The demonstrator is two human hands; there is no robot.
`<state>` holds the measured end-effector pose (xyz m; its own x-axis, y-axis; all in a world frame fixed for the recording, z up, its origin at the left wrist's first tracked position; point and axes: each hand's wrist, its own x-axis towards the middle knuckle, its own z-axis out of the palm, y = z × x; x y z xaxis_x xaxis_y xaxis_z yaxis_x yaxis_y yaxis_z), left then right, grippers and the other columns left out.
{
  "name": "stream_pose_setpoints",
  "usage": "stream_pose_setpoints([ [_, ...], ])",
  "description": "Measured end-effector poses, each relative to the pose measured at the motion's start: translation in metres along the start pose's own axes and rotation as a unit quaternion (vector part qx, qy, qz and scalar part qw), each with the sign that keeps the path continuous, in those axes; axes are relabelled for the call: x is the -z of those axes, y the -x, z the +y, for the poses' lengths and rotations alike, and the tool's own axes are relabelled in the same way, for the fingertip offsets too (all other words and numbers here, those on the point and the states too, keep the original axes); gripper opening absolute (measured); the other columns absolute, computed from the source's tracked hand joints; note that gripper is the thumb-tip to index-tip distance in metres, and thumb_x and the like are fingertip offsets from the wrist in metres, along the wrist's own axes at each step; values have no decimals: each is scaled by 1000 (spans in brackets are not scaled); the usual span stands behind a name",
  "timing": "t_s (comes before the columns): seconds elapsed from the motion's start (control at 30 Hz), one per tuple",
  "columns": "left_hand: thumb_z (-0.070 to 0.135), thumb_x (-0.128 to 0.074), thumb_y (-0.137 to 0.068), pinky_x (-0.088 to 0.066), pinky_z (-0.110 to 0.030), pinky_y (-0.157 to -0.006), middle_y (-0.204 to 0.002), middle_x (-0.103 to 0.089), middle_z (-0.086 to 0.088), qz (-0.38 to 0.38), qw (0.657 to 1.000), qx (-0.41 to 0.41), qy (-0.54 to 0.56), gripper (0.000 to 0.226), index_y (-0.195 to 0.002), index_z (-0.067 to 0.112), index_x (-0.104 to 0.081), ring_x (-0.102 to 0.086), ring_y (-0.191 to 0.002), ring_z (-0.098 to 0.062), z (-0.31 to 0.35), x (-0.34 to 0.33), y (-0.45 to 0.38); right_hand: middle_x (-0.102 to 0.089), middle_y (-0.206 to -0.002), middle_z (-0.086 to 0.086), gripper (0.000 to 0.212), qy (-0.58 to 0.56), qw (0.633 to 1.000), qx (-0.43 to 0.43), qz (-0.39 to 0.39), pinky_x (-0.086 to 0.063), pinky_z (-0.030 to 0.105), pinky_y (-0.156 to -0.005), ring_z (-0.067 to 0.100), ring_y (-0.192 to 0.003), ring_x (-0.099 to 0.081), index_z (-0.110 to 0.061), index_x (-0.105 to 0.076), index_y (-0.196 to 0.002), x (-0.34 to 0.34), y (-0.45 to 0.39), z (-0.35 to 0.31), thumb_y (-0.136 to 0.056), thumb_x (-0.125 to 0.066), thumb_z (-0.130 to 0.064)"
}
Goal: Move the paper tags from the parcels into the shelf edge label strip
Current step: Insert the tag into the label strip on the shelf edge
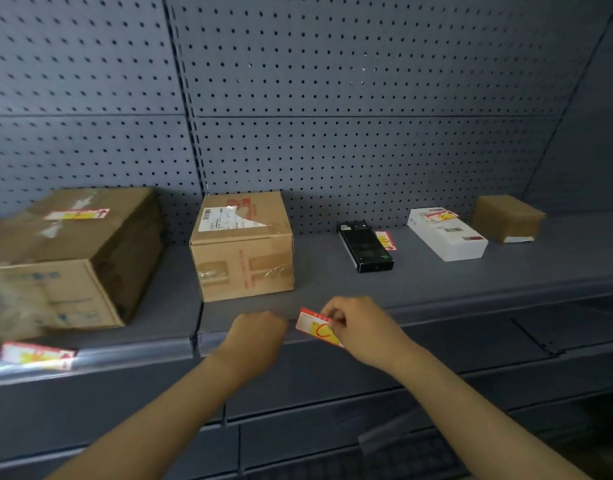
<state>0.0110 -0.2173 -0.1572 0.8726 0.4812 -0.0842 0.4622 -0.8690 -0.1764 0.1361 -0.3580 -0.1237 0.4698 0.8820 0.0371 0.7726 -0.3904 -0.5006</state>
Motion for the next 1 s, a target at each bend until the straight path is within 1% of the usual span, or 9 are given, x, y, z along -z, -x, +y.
stream_pose_setpoints([
  [0.2,12,-49,-92,-50,-38,-85,-121,-60,-5,23,998,35,48,28,-117,18,-61,-61,-108,-27,-2,0,3,-70,-107,3,20,-16,1000,15,-14,-56,43,-78,20,-92,-64,-22,-65,-106,-11,-16,4,-90,-54,-16],
  [0.3,9,-47,-93,-50,-39,-84,-119,-59,-7,21,995,55,75,28,-117,14,-60,-61,-105,-29,-1,0,7,-72,-101,0,19,-33,999,21,0,-57,41,-75,16,-87,-65,-22,-67,-101,-15,-23,3,-88,-56,-13],
  [0.43,9,-47,-91,-50,-38,-78,-117,-61,-8,14,993,81,88,26,-111,14,-62,-62,-102,-31,-4,-2,15,-73,-97,0,18,-50,998,30,16,-57,38,-75,14,-84,-66,-21,-70,-97,-20,-33,-1,-86,-60,-10],
  [0.6,3,-47,-89,-53,-39,-84,-120,-62,-8,10,991,66,113,35,-116,18,-64,-62,-105,-30,-10,-9,23,-75,-90,2,18,-93,994,45,19,-59,38,-70,11,-75,-69,-19,-71,-92,-26,-47,-5,-84,-63,-5],
  [0.77,2,-46,-89,-54,-37,-79,-118,-62,-9,13,990,52,134,36,-112,19,-66,-63,-100,-30,-10,-9,28,-76,-88,0,17,-117,988,99,-20,-59,28,-71,5,-74,-69,-18,-70,-94,-40,-53,-17,-86,-64,-4],
  [0.83,2,-46,-89,-53,-37,-80,-118,-64,-8,17,989,49,137,35,-113,18,-65,-63,-101,-29,-10,-10,30,-76,-86,2,18,-125,984,125,-14,-58,24,-71,5,-73,-69,-16,-71,-94,-45,-56,-24,-85,-63,-1],
  [0.9,2,-47,-89,-54,-39,-84,-120,-64,-8,26,989,46,138,35,-115,17,-65,-63,-103,-29,-9,-13,32,-75,-88,3,18,-132,981,140,-1,-55,16,-68,4,-72,-67,-14,-71,-95,-48,-58,-29,-85,-64,-1],
  [0.93,1,-48,-89,-54,-39,-85,-121,-63,-8,26,989,44,138,36,-117,17,-65,-62,-104,-28,-9,-14,32,-75,-89,4,18,-131,981,145,1,-55,16,-68,5,-73,-67,-14,-71,-96,-50,-59,-30,-85,-64,-1],
  [1.0,0,-48,-89,-53,-38,-87,-123,-63,-7,22,989,40,138,38,-120,16,-63,-62,-104,-28,-9,-15,32,-73,-91,4,16,-99,983,154,-9,-57,30,-73,12,-78,-67,-16,-71,-95,-54,-61,-31,-85,-63,-5],
])
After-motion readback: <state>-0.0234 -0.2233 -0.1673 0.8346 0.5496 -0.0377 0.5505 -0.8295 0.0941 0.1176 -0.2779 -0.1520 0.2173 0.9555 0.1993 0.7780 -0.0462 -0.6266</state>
